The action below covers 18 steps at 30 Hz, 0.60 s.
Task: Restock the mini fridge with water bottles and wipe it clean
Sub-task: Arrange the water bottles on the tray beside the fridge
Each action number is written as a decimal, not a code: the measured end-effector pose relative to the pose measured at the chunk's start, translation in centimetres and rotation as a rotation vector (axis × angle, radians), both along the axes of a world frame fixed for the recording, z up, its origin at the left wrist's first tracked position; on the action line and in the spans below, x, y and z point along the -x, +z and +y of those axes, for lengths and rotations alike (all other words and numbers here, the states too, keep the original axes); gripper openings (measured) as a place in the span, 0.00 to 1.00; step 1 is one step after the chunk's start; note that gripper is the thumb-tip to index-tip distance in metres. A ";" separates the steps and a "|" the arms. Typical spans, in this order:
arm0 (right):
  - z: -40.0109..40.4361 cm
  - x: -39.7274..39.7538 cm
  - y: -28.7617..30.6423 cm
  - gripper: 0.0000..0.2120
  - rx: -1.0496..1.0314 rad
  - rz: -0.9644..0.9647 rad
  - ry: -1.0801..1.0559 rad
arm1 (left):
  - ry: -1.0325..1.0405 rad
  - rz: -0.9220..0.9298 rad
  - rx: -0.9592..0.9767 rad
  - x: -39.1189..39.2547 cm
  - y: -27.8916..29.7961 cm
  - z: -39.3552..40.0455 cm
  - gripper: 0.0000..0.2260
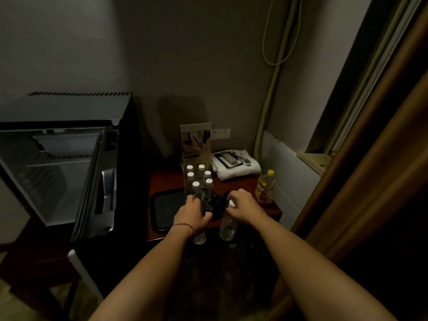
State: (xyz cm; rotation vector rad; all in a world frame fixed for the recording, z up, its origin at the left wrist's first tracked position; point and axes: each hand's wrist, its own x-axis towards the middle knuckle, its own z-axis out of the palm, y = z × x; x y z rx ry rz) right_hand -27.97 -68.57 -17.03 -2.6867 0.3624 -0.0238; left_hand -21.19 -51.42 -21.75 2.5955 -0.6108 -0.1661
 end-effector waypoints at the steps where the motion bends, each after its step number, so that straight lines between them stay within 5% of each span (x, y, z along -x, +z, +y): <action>1: -0.4 -1.6 0.2 0.13 0.011 0.007 0.019 | 0.015 0.004 0.003 -1.3 -0.1 -0.2 0.15; 18: 2.4 -26.7 -2.0 0.14 -0.027 -0.033 0.404 | 0.406 0.055 -0.103 -17.2 -2.5 1.8 0.15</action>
